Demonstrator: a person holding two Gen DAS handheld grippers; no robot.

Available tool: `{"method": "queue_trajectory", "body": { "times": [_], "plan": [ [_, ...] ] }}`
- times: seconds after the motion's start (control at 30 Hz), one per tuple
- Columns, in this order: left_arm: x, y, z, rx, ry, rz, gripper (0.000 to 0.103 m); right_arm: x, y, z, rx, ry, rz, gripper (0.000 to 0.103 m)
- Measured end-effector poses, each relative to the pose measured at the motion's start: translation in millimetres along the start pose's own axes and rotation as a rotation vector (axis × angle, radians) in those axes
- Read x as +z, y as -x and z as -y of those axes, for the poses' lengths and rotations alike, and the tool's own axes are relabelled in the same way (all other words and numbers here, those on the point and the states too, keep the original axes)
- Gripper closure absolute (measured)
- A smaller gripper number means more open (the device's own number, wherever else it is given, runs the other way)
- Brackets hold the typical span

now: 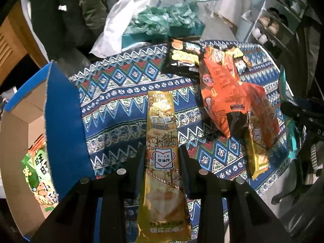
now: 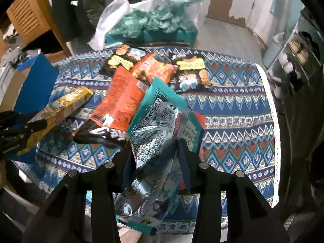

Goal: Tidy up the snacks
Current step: 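Grasp the gold stick bag with the left tool while the right tool grasps the teal-and-silver bag, then carry both bags over the box and release them inside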

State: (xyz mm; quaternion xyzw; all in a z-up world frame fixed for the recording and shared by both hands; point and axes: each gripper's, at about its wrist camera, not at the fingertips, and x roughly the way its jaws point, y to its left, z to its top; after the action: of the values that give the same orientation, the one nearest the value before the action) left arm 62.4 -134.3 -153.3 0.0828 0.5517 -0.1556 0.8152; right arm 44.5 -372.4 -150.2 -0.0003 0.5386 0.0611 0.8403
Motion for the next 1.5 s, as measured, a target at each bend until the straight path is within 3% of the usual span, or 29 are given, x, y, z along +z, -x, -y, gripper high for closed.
{"method": "queue_trajectory", "body": {
  "times": [0.53, 1.5],
  "plan": [
    [-7, 53, -13, 0.024, 0.016, 0.140, 0.071, 17, 19, -44, 0.047, 0.092, 0.042, 0.063],
    [-33, 143, -79, 0.091, 0.080, 0.338, 0.071, 66, 51, -185, 0.120, 0.416, 0.095, 0.063]
  ]
}}
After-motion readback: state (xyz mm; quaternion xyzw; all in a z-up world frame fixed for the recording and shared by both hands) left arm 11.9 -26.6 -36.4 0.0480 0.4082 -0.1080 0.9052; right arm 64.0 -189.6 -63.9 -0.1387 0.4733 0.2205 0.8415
